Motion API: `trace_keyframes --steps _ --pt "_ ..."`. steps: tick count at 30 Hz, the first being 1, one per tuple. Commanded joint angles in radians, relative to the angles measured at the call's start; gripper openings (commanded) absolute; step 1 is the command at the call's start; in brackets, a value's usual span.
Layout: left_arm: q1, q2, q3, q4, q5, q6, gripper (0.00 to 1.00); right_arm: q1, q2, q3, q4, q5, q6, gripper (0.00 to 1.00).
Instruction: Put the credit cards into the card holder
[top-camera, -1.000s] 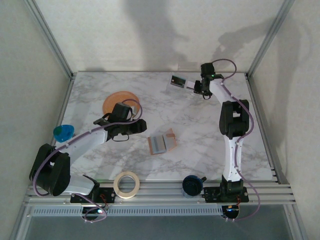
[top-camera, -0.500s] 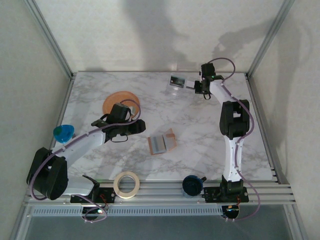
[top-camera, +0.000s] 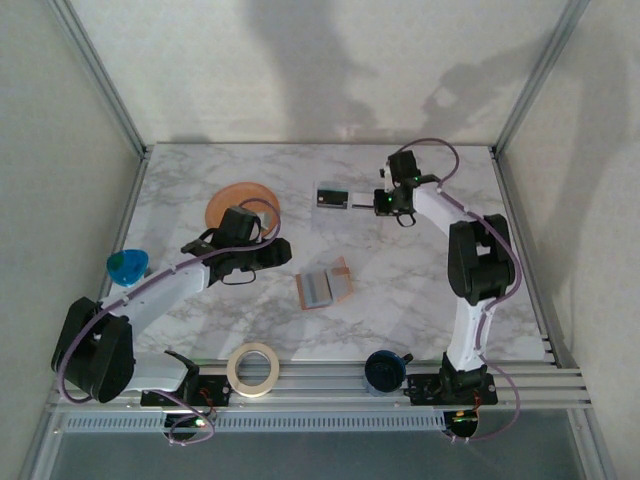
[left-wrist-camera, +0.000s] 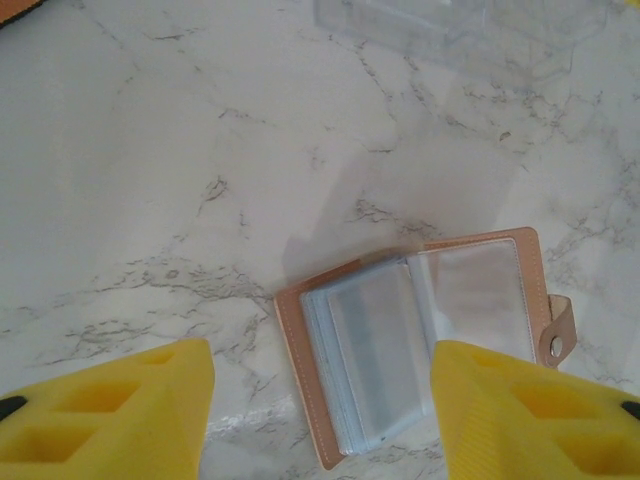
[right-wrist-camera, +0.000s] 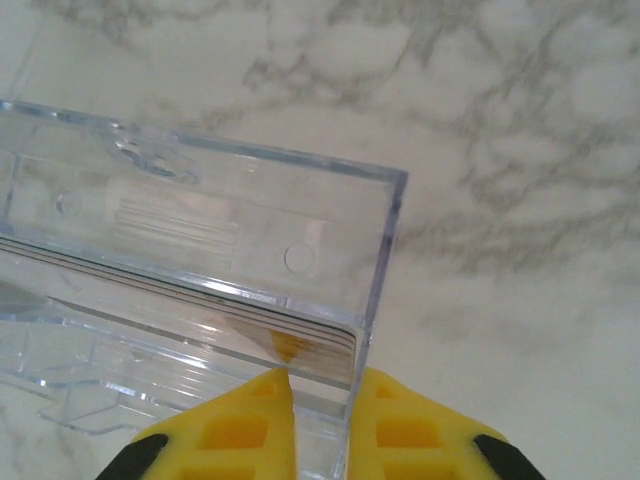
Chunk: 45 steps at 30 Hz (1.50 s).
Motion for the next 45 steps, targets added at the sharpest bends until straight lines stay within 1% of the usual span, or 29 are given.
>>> trace_keyframes --steps 1,2,3,5,8,12,16,17,19,21,23,25,26,28,31,33,34,36,38,40,42,43,45 --pt "0.004 0.030 -0.002 0.059 0.027 -0.022 0.59 0.023 -0.080 -0.062 0.021 0.004 0.087 0.13" --pt "0.004 0.040 -0.001 0.078 0.035 -0.029 0.59 0.029 -0.087 -0.069 0.002 0.040 0.120 0.12" --pt "0.002 0.054 0.004 0.090 0.043 -0.032 0.58 0.031 -0.095 -0.080 -0.025 0.108 0.189 0.07" --pt "-0.006 0.081 0.025 0.091 0.050 -0.024 0.58 0.033 -0.130 -0.145 -0.005 0.136 0.319 0.07" --pt "-0.019 0.110 0.040 0.096 0.043 -0.020 0.58 0.063 -0.202 -0.231 0.016 0.200 0.484 0.07" --pt "-0.025 0.140 0.042 0.123 0.064 -0.031 0.58 0.143 -0.267 -0.279 -0.013 0.302 0.655 0.06" --pt "-0.035 0.152 0.034 0.145 0.063 -0.036 0.58 0.241 -0.268 -0.264 -0.092 0.432 0.844 0.06" --pt "-0.035 0.157 0.032 0.152 0.067 -0.040 0.58 0.269 -0.264 -0.253 -0.137 0.470 0.906 0.07" --pt "-0.037 0.170 0.039 0.154 0.077 -0.040 0.58 0.313 -0.264 -0.248 -0.165 0.515 0.982 0.14" --pt "-0.041 0.173 0.043 0.152 0.074 -0.037 0.58 0.340 -0.260 -0.262 -0.135 0.518 1.015 0.19" --pt "-0.042 0.171 0.038 0.161 0.069 -0.038 0.58 0.349 -0.245 -0.249 -0.137 0.503 1.021 0.21" --pt "-0.042 0.175 0.034 0.165 0.065 -0.036 0.58 0.358 -0.242 -0.236 -0.158 0.503 1.017 0.22" --pt "-0.042 0.182 0.036 0.163 0.067 -0.032 0.58 0.361 -0.250 -0.241 -0.160 0.500 1.015 0.25" --pt "-0.042 0.196 0.038 0.167 0.065 -0.028 0.58 0.361 -0.274 -0.269 -0.134 0.480 0.993 0.52" --pt "-0.042 0.227 0.034 0.201 0.063 -0.039 0.58 0.361 -0.317 -0.274 -0.147 0.450 0.893 0.74" --pt "-0.042 0.258 0.050 0.222 0.073 -0.044 0.58 0.357 -0.357 -0.285 -0.135 0.403 0.747 0.75" --pt "-0.042 0.274 0.062 0.226 0.075 -0.042 0.58 0.349 -0.377 -0.289 -0.131 0.378 0.676 0.78" --pt "-0.043 0.305 0.095 0.234 0.066 -0.038 0.58 0.317 -0.404 -0.283 -0.111 0.278 0.481 0.78" --pt "-0.042 0.339 0.132 0.245 0.055 -0.038 0.58 0.282 -0.403 -0.250 -0.122 0.204 0.331 0.77" --pt "-0.042 0.391 0.182 0.252 0.058 -0.037 0.58 0.246 -0.379 -0.198 -0.161 0.190 0.231 0.77" --pt "-0.042 0.456 0.240 0.249 0.066 -0.036 0.57 0.198 -0.342 -0.164 -0.156 0.146 0.152 0.77" --pt "-0.042 0.479 0.261 0.252 0.070 -0.039 0.57 0.173 -0.322 -0.154 -0.145 0.110 0.132 0.78" --pt "-0.043 0.526 0.298 0.266 0.072 -0.052 0.57 0.108 -0.269 -0.128 -0.124 -0.009 0.099 0.78"
